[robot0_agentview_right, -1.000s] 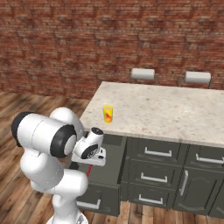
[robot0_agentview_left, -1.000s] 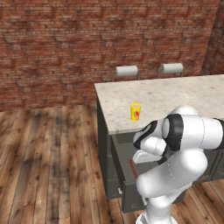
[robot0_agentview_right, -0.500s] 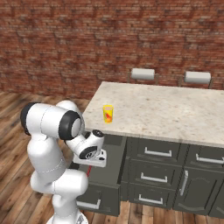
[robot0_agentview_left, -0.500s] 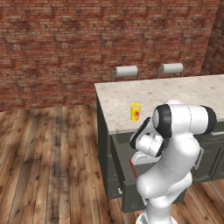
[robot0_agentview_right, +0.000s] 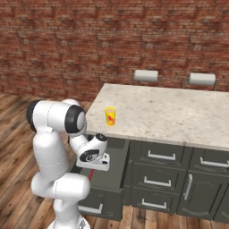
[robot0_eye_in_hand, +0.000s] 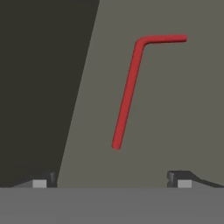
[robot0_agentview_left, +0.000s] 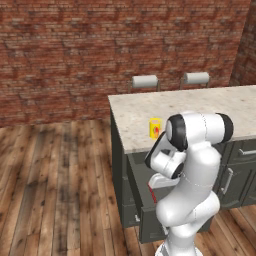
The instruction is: Pick up the straw from the right drawer and put it inside the smoothie cup.
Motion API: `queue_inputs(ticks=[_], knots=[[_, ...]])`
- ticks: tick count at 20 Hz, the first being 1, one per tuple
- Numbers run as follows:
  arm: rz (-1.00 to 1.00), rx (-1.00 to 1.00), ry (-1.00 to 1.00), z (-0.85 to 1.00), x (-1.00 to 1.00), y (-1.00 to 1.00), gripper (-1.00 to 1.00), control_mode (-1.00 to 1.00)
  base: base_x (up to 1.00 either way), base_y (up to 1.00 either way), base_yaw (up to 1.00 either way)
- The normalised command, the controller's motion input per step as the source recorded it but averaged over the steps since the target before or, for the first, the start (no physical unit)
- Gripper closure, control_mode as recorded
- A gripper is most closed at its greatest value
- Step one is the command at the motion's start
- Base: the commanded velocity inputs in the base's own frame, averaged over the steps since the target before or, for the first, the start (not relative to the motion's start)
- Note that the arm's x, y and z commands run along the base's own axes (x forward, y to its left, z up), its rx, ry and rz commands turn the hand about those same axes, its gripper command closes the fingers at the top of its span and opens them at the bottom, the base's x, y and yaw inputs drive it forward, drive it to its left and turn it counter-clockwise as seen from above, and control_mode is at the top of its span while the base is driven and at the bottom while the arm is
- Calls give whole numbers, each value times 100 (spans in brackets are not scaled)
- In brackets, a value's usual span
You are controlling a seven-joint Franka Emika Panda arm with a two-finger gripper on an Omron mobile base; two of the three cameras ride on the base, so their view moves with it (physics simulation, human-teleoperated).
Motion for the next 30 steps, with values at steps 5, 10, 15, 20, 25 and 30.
queue_inputs(ticks=[5,10,15,20,25,30], knots=[[0,0,0,-10,20,0,-100,-100,0,0,0],[0,0,0,-12,16,0,-100,-100,0,0,0],[0,0,0,-14,17,0,-100,-100,0,0,0],[0,0,0,-18,15,0,-100,-100,0,0,0],[0,0,0,-20,13,0,-100,-100,0,0,0],[0,0,0,-25,10,0,-100,-100,0,0,0]])
